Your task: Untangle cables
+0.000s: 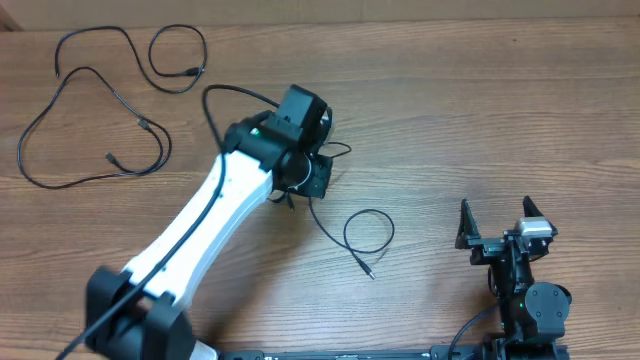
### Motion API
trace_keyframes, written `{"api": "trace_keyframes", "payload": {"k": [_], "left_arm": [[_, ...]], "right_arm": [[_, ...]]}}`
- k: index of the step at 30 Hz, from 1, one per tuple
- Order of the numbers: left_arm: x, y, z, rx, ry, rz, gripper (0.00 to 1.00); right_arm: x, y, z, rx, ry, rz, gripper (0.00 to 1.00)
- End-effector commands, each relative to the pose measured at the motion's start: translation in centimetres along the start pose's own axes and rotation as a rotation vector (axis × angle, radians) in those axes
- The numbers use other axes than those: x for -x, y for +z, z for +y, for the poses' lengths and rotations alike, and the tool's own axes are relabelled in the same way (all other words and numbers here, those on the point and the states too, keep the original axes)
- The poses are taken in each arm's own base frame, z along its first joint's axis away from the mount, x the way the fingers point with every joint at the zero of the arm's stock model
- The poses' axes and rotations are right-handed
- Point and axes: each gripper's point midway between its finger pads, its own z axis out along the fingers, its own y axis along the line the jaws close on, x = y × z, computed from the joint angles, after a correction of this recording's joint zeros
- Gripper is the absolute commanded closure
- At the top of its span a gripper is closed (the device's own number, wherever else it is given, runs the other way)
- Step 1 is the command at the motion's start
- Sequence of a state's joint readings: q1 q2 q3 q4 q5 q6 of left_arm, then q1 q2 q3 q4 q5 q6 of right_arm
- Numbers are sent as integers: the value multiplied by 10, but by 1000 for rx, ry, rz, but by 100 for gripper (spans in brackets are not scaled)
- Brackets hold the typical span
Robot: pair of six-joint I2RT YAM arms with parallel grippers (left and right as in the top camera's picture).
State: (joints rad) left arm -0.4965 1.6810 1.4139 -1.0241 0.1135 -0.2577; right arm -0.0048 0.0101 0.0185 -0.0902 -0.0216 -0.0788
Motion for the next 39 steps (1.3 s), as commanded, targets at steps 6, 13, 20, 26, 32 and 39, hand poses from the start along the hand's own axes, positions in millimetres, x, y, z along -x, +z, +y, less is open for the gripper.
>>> {"api": "trace_keyframes", "payload": {"k": [6, 13, 20, 26, 32, 39], "left_arm": [[-8, 36, 11, -10, -83, 115, 65], [-22, 38, 0, -76, -98, 189, 25], [-51, 46, -8, -99, -97, 291, 21], [-76, 52, -33, -185, -83, 371, 26], [-93, 66, -19, 39, -249, 368, 19], [-114, 78, -16, 202, -508, 344, 7]], "right_arm": [[-2, 0, 1, 3, 3, -3, 0], [-2, 0, 1, 3, 3, -3, 0], [-2, 0, 1, 3, 3, -3, 0], [-2, 0, 1, 3, 3, -3, 0], [-2, 0, 1, 3, 3, -3, 0], [-2, 0, 1, 3, 3, -3, 0]]}}
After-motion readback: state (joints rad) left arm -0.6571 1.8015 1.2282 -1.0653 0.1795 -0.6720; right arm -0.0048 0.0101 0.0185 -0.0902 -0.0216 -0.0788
